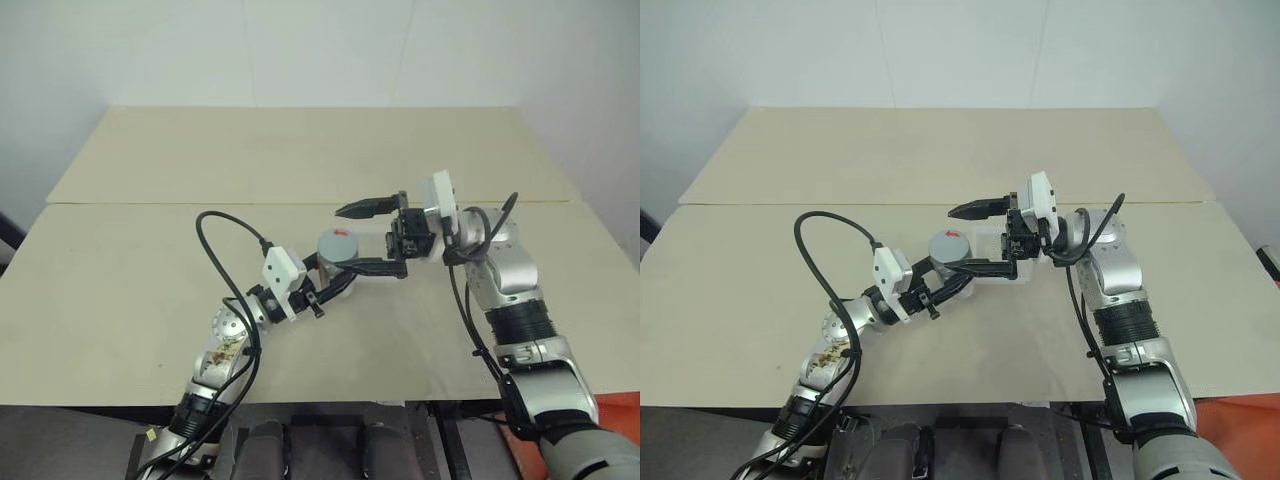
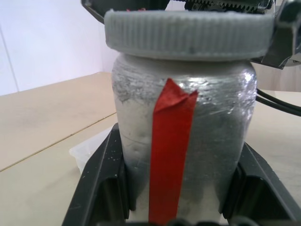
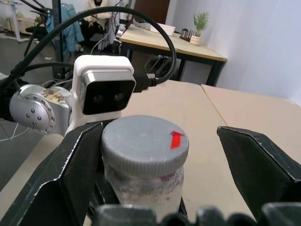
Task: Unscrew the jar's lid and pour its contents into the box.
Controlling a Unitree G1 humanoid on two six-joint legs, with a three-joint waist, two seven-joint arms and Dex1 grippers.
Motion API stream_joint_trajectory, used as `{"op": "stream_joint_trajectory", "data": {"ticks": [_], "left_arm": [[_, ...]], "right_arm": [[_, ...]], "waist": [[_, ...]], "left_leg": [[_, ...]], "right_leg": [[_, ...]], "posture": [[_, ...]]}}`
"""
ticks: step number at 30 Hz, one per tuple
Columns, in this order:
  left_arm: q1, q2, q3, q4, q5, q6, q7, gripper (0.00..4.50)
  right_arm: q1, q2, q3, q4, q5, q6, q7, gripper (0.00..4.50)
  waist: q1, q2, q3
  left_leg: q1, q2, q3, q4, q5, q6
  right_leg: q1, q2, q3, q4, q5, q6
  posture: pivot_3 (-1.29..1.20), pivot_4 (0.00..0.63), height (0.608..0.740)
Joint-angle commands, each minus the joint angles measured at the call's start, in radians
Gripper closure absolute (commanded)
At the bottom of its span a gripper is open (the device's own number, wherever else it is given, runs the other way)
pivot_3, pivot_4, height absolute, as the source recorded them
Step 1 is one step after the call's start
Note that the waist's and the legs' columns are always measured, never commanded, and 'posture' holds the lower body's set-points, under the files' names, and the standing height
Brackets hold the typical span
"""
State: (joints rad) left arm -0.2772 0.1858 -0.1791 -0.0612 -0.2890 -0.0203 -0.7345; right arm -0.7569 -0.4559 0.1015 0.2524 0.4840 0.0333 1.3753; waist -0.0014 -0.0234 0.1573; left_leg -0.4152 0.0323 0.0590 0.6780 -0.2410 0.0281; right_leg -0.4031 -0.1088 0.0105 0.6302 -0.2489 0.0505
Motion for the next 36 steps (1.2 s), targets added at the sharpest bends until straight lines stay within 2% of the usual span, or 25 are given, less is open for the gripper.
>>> {"op": "stream_joint_trajectory", "data": {"ticks": [1,17,26,29,33,36], "left_arm": [[-0.008,-0.004,-0.010,-0.018,0.001,-0.038,-0.018,2.57],[-0.001,-0.001,-0.006,-0.025,-0.002,-0.030,-0.021,2.57],[-0.002,-0.003,-0.003,-0.022,0.000,-0.031,-0.022,2.57],[-0.001,-0.005,-0.006,-0.022,0.004,-0.033,-0.019,2.57],[0.000,-0.008,-0.007,-0.020,0.011,-0.035,-0.019,2.57],[-0.002,-0.010,-0.008,-0.019,0.015,-0.035,-0.017,2.57]], "right_arm": [[0.021,-0.020,-0.044,-0.048,0.013,0.007,-0.007,0.07],[0.078,-0.065,-0.085,-0.087,0.012,0.013,-0.027,0.07],[0.115,-0.095,-0.094,-0.140,0.047,0.035,0.016,0.07],[0.129,-0.083,-0.100,-0.200,0.091,0.060,0.023,0.07],[0.116,-0.037,-0.074,-0.245,0.058,0.064,-0.061,0.07],[0.112,-0.008,-0.060,-0.262,0.059,0.065,-0.072,0.07]], "waist": [[0.001,0.000,0.000],[0.007,0.000,0.000],[0.010,0.000,0.000],[0.011,0.000,0.000],[0.009,0.000,0.000],[0.010,0.000,0.000]], "left_leg": [[0.000,0.000,0.000,0.000,0.000,0.000],[0.000,0.000,0.000,0.001,0.000,0.000],[0.000,0.000,0.000,0.001,0.000,0.000],[0.000,0.000,0.000,0.001,0.000,0.000],[0.000,0.000,0.000,0.001,0.000,0.000],[0.000,0.000,0.000,0.001,0.000,0.000]], "right_leg": [[0.000,0.000,0.000,0.000,0.000,0.000],[0.000,0.000,0.000,0.000,0.000,0.000],[0.000,0.000,0.000,0.000,0.000,0.000],[0.000,0.000,0.000,0.000,0.000,0.000],[0.001,0.000,0.000,0.000,0.000,0.000],[0.000,0.000,0.000,0.000,0.000,0.000]], "posture": [[0.00,0.150,0.740],[0.00,0.150,0.740],[0.00,0.150,0.740],[0.00,0.150,0.740],[0.00,0.150,0.740],[0.00,0.150,0.740]]}}
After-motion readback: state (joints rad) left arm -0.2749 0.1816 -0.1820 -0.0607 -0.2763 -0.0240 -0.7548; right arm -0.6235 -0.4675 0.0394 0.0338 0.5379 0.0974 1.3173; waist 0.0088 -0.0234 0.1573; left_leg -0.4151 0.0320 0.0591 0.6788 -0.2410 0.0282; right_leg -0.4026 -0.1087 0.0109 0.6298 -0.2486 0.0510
